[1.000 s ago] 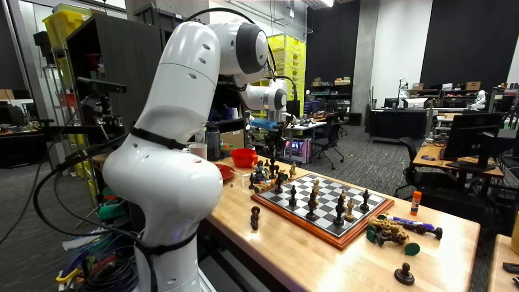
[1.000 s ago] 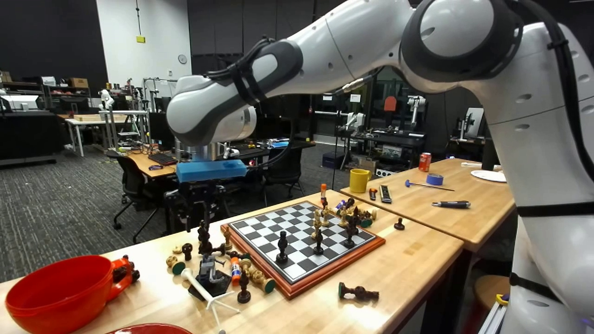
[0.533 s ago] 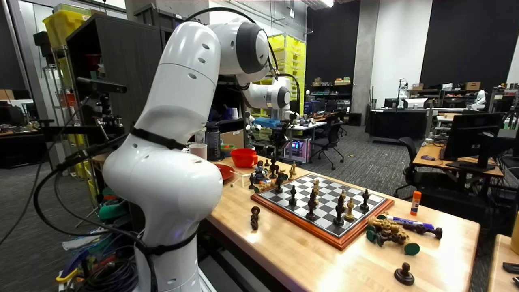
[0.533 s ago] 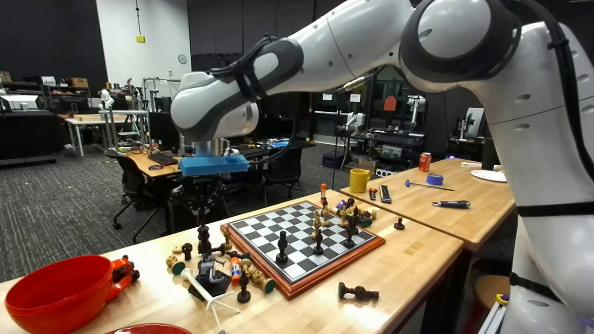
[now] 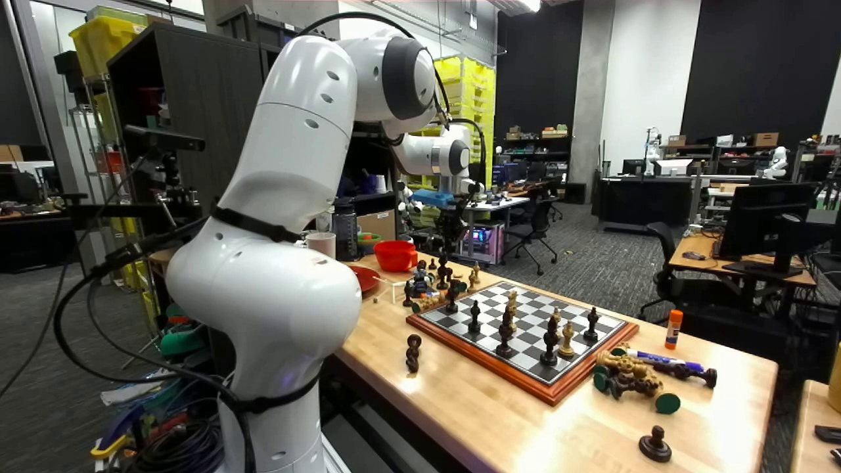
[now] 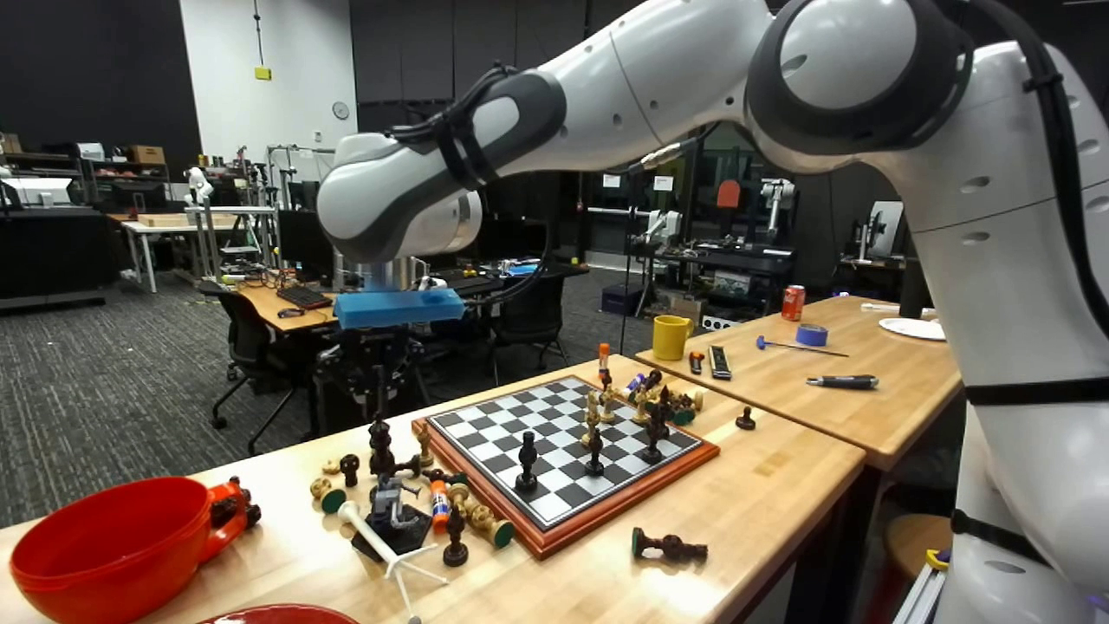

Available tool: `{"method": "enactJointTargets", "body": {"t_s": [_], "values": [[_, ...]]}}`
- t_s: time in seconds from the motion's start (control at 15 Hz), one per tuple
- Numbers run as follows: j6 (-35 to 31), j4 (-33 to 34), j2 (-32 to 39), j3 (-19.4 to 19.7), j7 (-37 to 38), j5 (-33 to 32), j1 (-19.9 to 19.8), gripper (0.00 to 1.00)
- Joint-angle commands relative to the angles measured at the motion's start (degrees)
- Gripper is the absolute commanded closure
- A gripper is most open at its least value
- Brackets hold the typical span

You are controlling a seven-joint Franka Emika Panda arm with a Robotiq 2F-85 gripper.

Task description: Pick up two black pieces from the table and place them on the chess board

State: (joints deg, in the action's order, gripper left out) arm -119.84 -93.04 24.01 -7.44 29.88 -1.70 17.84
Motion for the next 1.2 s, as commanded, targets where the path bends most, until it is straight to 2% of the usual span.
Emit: {"method": "enactJointTargets", "body": {"t_s": [0.0, 0.47, 1.07, 1.13], "values": [[1.93, -0.42, -1.11, 0.2, 0.47, 0.19, 0.85, 0.5], [3.2, -1.28, -1.66, -0.15, -0.09, 0.87, 0.8, 0.02], [4.36, -0.85, -0.27, -0.2, 0.16, 0.66, 1.15, 0.0], [4.47, -0.81, -0.18, -0.25, 0.0, 0.66, 1.19, 0.21]]}}
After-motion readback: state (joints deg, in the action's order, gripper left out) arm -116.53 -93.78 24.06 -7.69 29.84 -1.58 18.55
